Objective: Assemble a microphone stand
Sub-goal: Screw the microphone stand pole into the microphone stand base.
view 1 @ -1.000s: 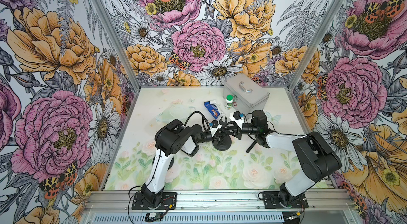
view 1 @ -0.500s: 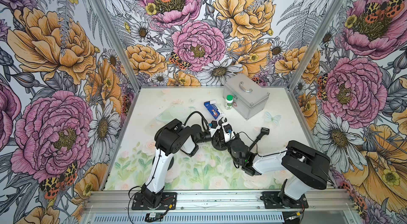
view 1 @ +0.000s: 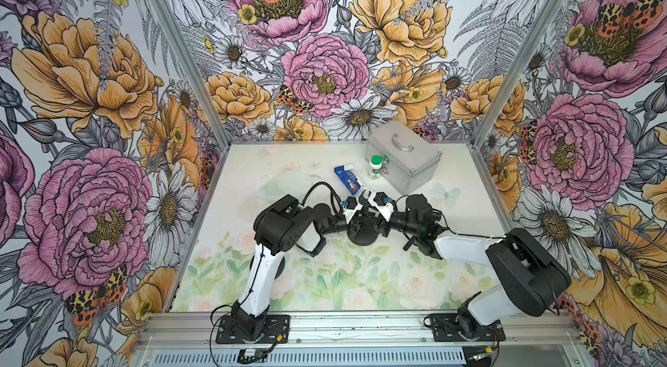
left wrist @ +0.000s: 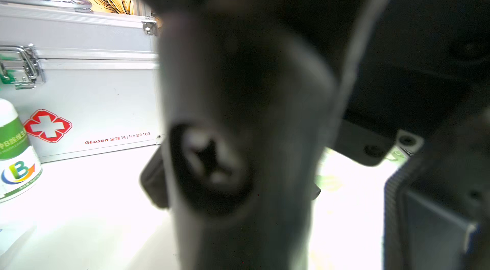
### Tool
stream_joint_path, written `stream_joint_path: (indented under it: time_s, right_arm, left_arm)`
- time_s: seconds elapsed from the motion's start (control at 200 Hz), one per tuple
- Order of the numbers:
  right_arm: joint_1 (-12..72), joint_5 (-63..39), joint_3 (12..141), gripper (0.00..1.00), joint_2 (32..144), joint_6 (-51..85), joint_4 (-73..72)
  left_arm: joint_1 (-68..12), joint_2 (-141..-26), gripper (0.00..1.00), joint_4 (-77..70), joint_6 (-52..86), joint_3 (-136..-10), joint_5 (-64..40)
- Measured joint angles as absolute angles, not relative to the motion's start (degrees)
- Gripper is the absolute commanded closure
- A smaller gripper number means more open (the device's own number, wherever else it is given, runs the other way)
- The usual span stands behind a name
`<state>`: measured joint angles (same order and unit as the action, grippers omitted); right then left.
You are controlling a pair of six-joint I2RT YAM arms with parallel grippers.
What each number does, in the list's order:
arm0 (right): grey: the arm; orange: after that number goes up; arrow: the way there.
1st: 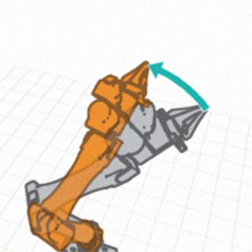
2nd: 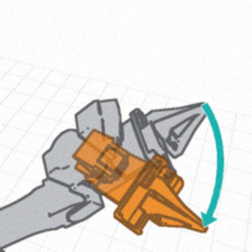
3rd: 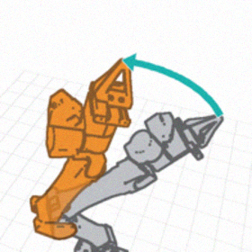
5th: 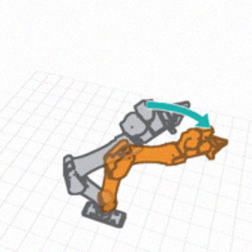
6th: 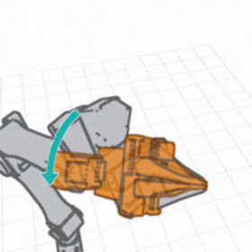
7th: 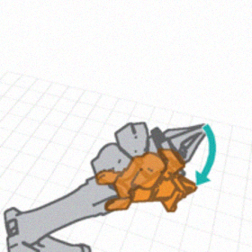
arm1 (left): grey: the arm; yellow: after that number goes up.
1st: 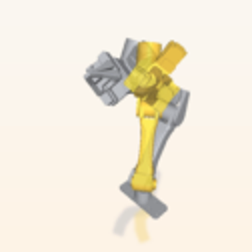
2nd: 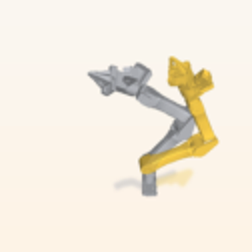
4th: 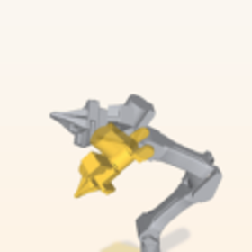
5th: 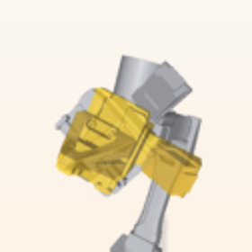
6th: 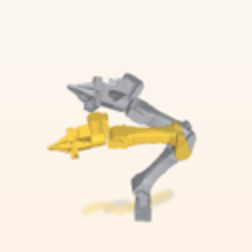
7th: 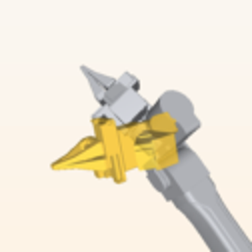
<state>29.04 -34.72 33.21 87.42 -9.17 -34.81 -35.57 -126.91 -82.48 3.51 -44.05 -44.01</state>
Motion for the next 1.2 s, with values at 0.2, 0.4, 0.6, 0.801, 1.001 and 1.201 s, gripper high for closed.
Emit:
stream_joint_path:
  time_s: [0.2,0.4,0.6,0.801,1.001,1.201]
  right_arm:
    - [22.6,-56.1,41.7,0.66,94.5,-8.8,-31.6]
    - [21.1,-63.4,46.2,1.0,99.3,-9.1,-30.6]
    - [22.0,-57.6,41.8,1.0,97.7,-7.2,-37.3]
    - [34.9,-16.8,26.3,1.0,91.0,5.4,-57.3]
    - [50.8,23.3,28.2,1.0,93.4,9.6,-58.0]
    - [51.5,25.8,29.7,0.92,94.3,8.0,-57.3]
  left_arm:
    - [-35.6,-126.9,0.9,-82.3,3.6,-44.2,-44.2]
    - [-35.5,-126.9,0.9,-82.3,4.6,-44.2,-44.4]
    - [-35.5,-126.9,0.9,-82.2,4.6,-44.2,-44.4]
    - [-35.6,-127.0,0.9,-82.1,2.9,-44.3,-45.0]
    - [-35.1,-127.0,0.9,-82.4,2.6,-44.3,-45.1]
    - [-34.8,-127.0,0.9,-82.6,3.1,-44.3,-44.6]
